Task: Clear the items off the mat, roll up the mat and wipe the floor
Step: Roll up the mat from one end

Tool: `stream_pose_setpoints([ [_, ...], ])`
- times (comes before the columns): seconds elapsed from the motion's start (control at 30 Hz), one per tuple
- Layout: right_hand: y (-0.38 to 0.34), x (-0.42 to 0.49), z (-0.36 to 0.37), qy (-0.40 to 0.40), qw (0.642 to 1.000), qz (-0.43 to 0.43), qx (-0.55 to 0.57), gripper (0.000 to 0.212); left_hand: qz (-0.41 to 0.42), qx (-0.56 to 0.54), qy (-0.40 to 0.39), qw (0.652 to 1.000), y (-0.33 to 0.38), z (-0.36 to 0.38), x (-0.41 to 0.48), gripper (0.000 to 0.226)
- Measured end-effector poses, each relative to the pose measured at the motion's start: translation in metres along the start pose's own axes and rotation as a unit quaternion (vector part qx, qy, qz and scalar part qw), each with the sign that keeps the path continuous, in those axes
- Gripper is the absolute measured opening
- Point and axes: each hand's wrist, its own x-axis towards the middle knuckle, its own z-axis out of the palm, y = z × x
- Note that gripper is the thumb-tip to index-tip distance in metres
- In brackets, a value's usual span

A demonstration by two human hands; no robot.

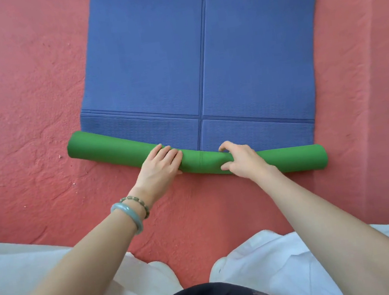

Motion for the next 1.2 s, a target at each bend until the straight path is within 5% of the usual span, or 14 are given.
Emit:
stream_pose_setpoints([
  [0.07, -0.001, 0.001, -0.010, -0.005, 1.000, -0.006, 0.004, 0.046, 0.012, -0.025, -0.015, 1.000, -0.008, -0.005, 0.011, 0.039],
  [0.17, -0.002, -0.006, -0.026, 0.053, 0.977, -0.095, -0.184, 0.047, -0.002, -0.052, -0.066, 0.997, -0.019, -0.018, 0.030, 0.028],
  [0.33, 0.011, -0.021, -0.031, -0.012, 0.889, -0.112, -0.443, 0.106, -0.081, -0.092, -0.197, 0.973, -0.032, -0.029, 0.071, 0.032],
  [0.43, 0.007, -0.006, -0.019, -0.012, 0.890, -0.054, -0.453, 0.107, -0.096, -0.153, -0.155, 0.971, -0.033, -0.024, 0.070, 0.037],
  [0.53, 0.002, 0.008, -0.008, 0.013, 0.891, -0.012, -0.453, 0.074, -0.091, -0.063, 0.043, 0.993, -0.018, -0.008, 0.046, 0.034],
  [0.6, 0.002, 0.014, -0.006, 0.028, 0.896, -0.007, -0.442, 0.057, -0.114, -0.016, 0.086, 0.990, -0.001, 0.001, 0.024, 0.041],
  [0.67, 0.003, 0.016, -0.007, 0.013, 0.905, -0.011, -0.425, 0.060, -0.123, 0.017, 0.057, 0.991, 0.010, 0.007, 0.008, 0.057],
  [0.83, 0.009, 0.021, -0.024, 0.021, 0.917, -0.045, -0.395, 0.068, -0.118, 0.026, 0.038, 0.992, -0.001, 0.002, 0.024, 0.054],
  [1.0, 0.031, 0.012, -0.028, 0.140, 0.860, -0.129, -0.473, 0.084, -0.086, -0.031, 0.014, 0.996, -0.019, -0.008, 0.045, 0.055],
  [1.13, 0.019, 0.015, -0.025, 0.124, 0.852, -0.055, -0.506, 0.085, -0.080, -0.089, -0.010, 0.993, -0.037, -0.015, 0.065, 0.046],
  [1.2, 0.011, 0.021, -0.025, 0.124, 0.888, -0.008, -0.442, 0.092, -0.093, -0.100, -0.064, 0.989, -0.043, -0.022, 0.079, 0.044],
])
